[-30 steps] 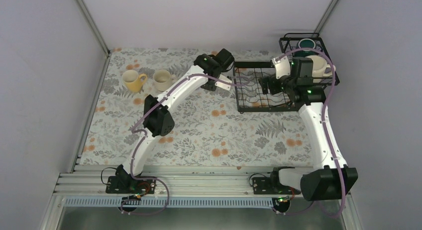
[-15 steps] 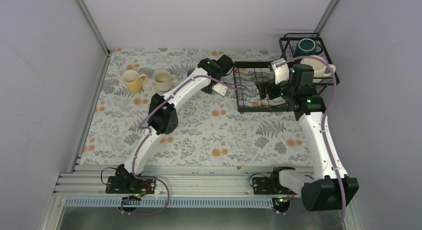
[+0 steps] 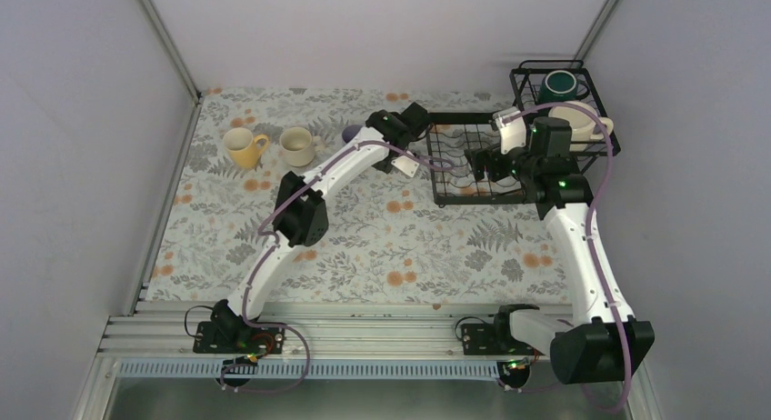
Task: Unload the cups from the dish rack
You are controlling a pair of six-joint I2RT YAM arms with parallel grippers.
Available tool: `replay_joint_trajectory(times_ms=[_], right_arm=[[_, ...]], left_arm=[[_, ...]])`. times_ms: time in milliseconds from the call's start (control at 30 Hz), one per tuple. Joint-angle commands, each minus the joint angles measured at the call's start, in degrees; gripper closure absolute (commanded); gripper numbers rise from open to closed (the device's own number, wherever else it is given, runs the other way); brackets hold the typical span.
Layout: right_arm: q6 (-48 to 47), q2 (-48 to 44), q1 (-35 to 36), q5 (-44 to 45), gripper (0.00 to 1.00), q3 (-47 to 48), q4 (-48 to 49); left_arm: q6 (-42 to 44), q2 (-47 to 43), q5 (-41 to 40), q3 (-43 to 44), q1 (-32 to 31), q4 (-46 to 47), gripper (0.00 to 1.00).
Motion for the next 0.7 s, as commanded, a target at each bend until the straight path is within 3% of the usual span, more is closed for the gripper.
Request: replay_joint_trajectory(times_ms=[0, 233, 400, 633, 667], right_arm=[[0.68, 0.11, 0.17, -0.79, 0.00, -0.52, 1.61], [0.77, 0.02, 0.16, -1.13, 0.00, -0.58, 1.41], [0.77, -0.06, 0.17, -1.25, 0.00, -0.64, 1.26], [0.95, -0.25, 0.10, -1.48, 0.00, -0.81, 1.17], [0.92, -0.29, 0.14, -1.55, 0.00, -0.98, 1.16]], left_arm=[[1.06, 0.63, -2.40, 1.66, -0.52, 0.43, 0.98], [0.16, 0.62, -1.91, 2.18, -1.29, -1.14, 0.97], [-1.17, 0.66, -1.58, 1.92, -1.58, -1.75, 0.83], [-1.45, 0.95, -2.38, 2.07, -1.58, -1.07, 0.79], [-1.39, 0.89, -2.78, 2.17, -1.58, -0.56, 0.75]])
